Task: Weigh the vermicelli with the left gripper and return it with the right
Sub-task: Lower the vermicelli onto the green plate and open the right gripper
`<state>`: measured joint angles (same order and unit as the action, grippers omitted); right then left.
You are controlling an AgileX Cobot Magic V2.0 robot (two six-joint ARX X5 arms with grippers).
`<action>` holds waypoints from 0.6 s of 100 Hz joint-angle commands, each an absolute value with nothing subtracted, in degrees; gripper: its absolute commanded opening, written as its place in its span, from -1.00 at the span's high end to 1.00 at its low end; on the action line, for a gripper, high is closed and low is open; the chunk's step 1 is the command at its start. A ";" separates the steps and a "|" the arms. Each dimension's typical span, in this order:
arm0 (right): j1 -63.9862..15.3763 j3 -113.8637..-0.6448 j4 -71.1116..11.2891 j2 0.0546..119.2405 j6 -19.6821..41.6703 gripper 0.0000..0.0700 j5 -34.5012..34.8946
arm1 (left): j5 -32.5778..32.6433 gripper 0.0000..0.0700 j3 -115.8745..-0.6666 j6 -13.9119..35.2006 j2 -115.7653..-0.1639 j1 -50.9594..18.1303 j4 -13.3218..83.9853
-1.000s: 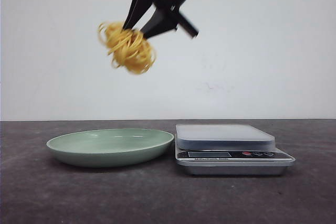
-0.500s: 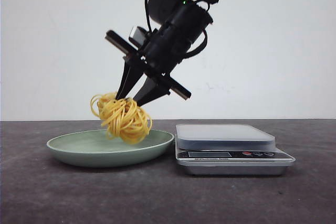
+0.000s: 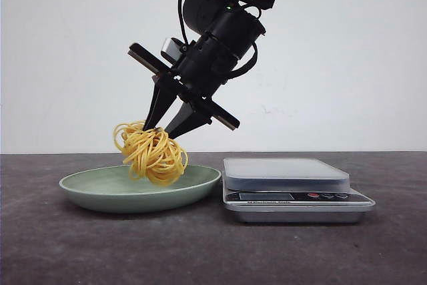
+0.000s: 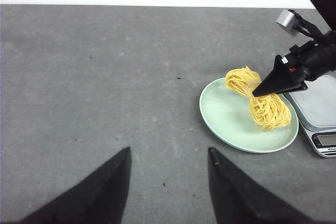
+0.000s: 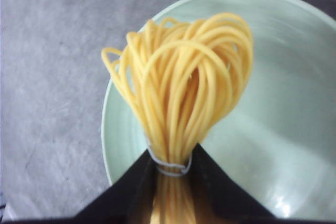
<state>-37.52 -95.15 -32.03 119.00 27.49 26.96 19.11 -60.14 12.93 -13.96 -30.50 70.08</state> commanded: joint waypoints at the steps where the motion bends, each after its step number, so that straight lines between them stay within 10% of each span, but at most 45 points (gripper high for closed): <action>1: -38.54 -96.82 -31.27 120.22 29.43 1.00 26.57 | 19.05 0.22 -60.69 13.17 -14.02 -30.76 69.49; 31: -39.24 -96.82 -28.51 120.22 32.64 0.99 24.53 | 19.03 0.22 -60.69 13.19 -14.02 -30.76 69.69; 48: -39.24 -96.82 -28.51 120.22 32.60 0.13 23.68 | 19.05 0.22 -60.69 13.19 -14.02 -30.76 69.84; 60: -39.05 -96.82 -28.58 120.22 32.58 0.07 23.44 | 19.03 0.22 -60.69 13.17 -14.02 -30.76 70.00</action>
<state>-38.70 -95.22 -29.15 119.00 31.99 23.75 19.11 -60.14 12.93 -13.96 -30.50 70.48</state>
